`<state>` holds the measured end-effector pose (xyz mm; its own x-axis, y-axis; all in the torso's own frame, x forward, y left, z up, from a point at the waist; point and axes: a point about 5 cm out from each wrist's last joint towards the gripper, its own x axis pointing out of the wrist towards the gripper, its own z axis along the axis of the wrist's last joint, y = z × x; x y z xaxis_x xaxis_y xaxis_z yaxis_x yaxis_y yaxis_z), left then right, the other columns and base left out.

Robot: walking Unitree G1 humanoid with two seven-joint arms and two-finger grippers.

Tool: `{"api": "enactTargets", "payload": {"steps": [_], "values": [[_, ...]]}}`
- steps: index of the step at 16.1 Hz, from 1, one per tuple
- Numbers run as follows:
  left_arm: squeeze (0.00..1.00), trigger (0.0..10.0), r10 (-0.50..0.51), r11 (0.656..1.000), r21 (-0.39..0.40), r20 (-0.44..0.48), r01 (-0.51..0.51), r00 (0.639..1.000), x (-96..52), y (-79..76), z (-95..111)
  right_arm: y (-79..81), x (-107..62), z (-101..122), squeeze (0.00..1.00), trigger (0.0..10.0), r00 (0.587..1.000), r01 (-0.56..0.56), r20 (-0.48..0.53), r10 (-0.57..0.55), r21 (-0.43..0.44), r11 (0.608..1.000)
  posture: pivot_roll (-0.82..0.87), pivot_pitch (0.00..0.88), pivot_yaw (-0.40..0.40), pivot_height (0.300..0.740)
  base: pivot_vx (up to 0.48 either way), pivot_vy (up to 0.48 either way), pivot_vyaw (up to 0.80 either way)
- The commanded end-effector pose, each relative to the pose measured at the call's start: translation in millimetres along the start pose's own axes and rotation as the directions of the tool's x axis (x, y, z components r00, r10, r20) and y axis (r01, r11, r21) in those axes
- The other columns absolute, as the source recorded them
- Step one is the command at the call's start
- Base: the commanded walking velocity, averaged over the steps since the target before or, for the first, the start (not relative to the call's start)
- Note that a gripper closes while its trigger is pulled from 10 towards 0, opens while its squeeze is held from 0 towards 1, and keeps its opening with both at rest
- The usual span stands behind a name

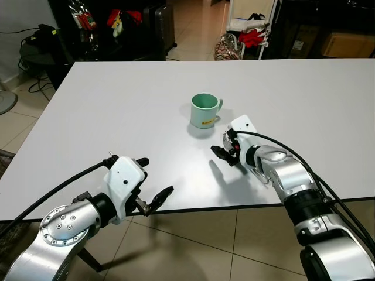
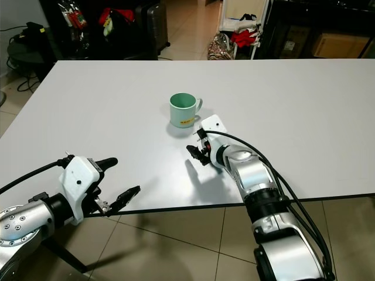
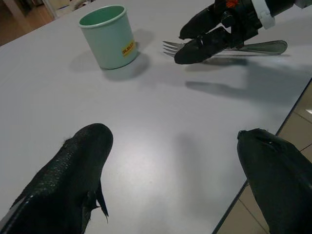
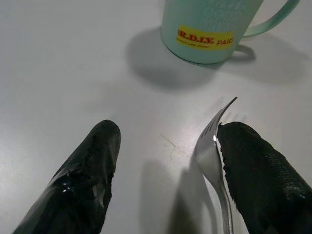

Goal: Setting the table

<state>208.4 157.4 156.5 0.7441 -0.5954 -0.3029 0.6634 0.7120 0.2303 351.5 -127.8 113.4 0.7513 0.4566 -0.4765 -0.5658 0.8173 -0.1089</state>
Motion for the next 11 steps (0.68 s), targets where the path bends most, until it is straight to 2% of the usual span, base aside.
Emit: {"api": "enactTargets", "payload": {"steps": [1,5,9,11], "values": [[0.00,10.0,-0.004,1.000,0.009,-0.002,0.004,1.000,0.4,1.0,2.0,-0.5,-1.9,-1.0,0.00,10.0,1.000,0.008,-0.014,-0.009,-0.036,0.999,-0.06,0.000,0.031,0.740,0.000,0.000,0.00],[0.00,10.0,-0.004,1.000,0.009,-0.004,0.004,1.000,0.2,1.4,1.5,9.3,0.3,-17.0,0.00,10.0,0.998,-0.005,-0.063,0.002,-0.042,0.999,-0.06,0.002,0.033,0.740,0.000,0.000,0.00],[0.00,10.0,-0.004,1.000,0.011,-0.008,0.004,1.000,-0.8,2.3,1.2,17.7,2.7,-22.4,0.00,10.0,0.997,-0.026,-0.080,0.022,-0.046,0.999,-0.05,0.004,0.035,0.740,0.000,0.000,0.00],[0.00,10.0,0.000,1.000,0.014,-0.012,0.001,1.000,-1.8,3.3,0.8,29.1,4.7,-24.2,0.00,10.0,0.994,-0.064,-0.091,0.056,-0.089,0.994,-0.05,0.004,0.035,0.740,0.000,0.000,0.00]]}}
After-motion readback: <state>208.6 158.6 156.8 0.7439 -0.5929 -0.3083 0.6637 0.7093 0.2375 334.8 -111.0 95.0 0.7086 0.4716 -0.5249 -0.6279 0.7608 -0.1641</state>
